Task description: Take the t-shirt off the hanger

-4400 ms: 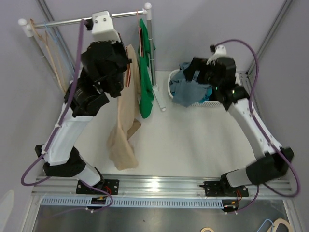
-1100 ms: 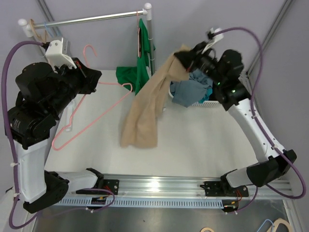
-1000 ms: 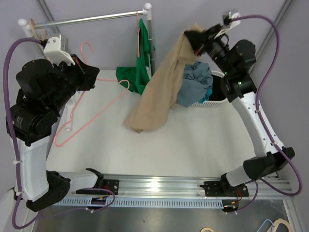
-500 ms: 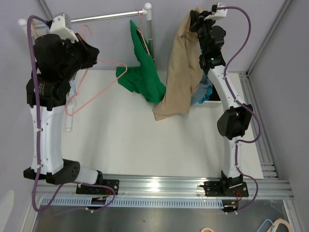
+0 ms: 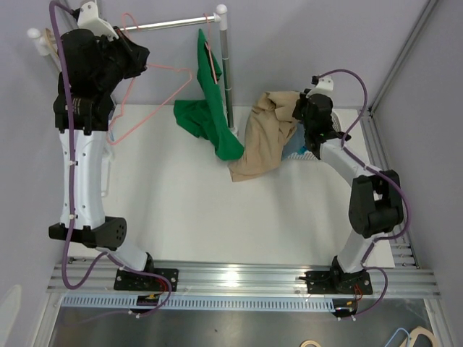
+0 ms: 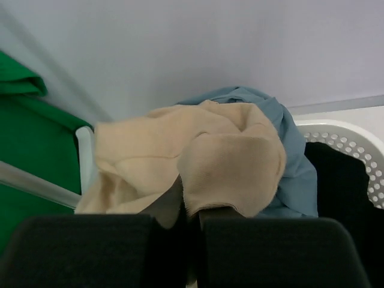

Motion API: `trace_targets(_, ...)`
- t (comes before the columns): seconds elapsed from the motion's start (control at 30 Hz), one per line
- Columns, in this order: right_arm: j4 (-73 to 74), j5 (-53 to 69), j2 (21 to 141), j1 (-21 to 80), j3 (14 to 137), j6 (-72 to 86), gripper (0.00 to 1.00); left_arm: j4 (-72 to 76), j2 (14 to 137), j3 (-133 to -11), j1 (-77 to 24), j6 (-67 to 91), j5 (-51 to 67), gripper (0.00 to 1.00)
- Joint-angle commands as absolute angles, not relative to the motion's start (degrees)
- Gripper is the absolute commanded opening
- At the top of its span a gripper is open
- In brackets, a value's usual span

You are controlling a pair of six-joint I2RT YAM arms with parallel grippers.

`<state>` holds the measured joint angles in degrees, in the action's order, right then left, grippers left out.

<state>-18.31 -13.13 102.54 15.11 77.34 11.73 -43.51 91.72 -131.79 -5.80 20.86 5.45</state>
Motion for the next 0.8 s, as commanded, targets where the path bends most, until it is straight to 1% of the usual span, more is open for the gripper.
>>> trace_targets(0.0, -14.55, -12.57, 97.28, 14.85, 78.22, 12.48, 0.00, -34.29, 89.65, -129.82, -5.45, 19.08, 4.05, 0.01)
trace_targets(0.07, -7.25, -12.04, 102.01, 14.85, 84.35, 11.87, 0.03, -32.18, 89.38, -128.24, -5.45, 17.76, 2.47, 0.01)
trace_targets(0.1, 4.10, -11.78, 110.05, 14.85, 88.46, 11.34, 0.03, -31.04, 89.73, -128.23, -5.45, 17.14, 1.94, 0.01)
trace_targets(0.13, 11.09, -11.60, 115.09, 14.85, 99.64, 10.82, 0.02, -30.85, 90.26, -129.02, -5.45, 16.70, 0.80, 0.01)
trace_targets(0.17, 17.77, -11.25, 120.18, 14.77, 106.11, 10.11, 0.00, -30.85, 91.48, -129.46, -5.45, 15.83, 0.53, 0.01)
trace_targets(0.2, 29.94, -11.42, 125.11, 14.77, 112.26, 9.59, 0.00, -31.28, 92.28, -129.81, -5.45, 15.56, 0.27, 0.01)
trace_targets(0.23, 34.76, -10.90, 133.33, 14.68, 117.28, 9.32, 0.00, -31.20, 92.81, -130.95, -5.45, 15.30, 0.26, 0.01)
trace_targets(0.27, 38.37, -10.90, 136.46, 14.68, 124.64, 9.32, 0.00, -30.85, 93.33, -131.04, -5.45, 14.68, 0.26, 0.01)
trace_targets(0.3, 43.11, -10.99, 138.84, 14.59, 126.63, 9.23, 0.00, -30.24, 94.12, -131.13, -5.45, 14.42, 0.26, 0.01)
trace_targets(0.33, 44.98, -13.07, 141.30, 14.59, 127.78, 9.66, 0.00, -30.15, 94.57, -131.39, -5.45, 14.15, 0.26, 0.01)
trace_targets(0.4, 44.92, -15.89, 140.72, 13.89, 123.95, 11.42, 0.00, -30.15, 95.53, -132.18, -5.36, 13.54, -1.39, 0.01)
trace_targets(0.43, 43.61, -16.95, 139.41, 13.36, 120.79, 12.21, 0.00, -30.15, 95.97, -132.27, -5.36, 13.45, -1.58, 0.01)
trace_targets(0.47, 42.11, -18.18, 136.00, 12.66, 113.63, 13.00, 0.00, -30.15, 96.24, -132.62, -5.36, 13.36, -1.84, 0.01)
trace_targets(0.53, 38.51, -19.50, 132.29, 9.94, 107.34, 16.67, 0.00, -29.71, 96.68, -132.63, -5.36, 13.18, -1.93, 0.01)
trace_targets(0.6, 37.97, -26.51, 128.59, 6.96, 102.16, 20.46, 0.01, -29.45, 96.94, -132.80, -5.27, 13.27, -2.20, 0.01)
trace_targets(0.63, 39.71, -30.02, 128.24, 5.90, 102.22, 25.79, 0.03, -29.36, 97.20, -132.80, -5.27, 13.36, -2.20, 0.01)
trace_targets(0.67, 43.12, -34.67, 128.41, 4.84, 102.74, 27.67, 0.03, -29.01, 97.21, -132.80, -5.27, 13.45, -2.20, 0.01)
trace_targets(0.77, 49.37, -39.19, 129.81, 2.29, 106.95, 32.16, 0.02, -28.22, 97.56, -132.54, -5.27, 13.19, -2.37, 0.01)
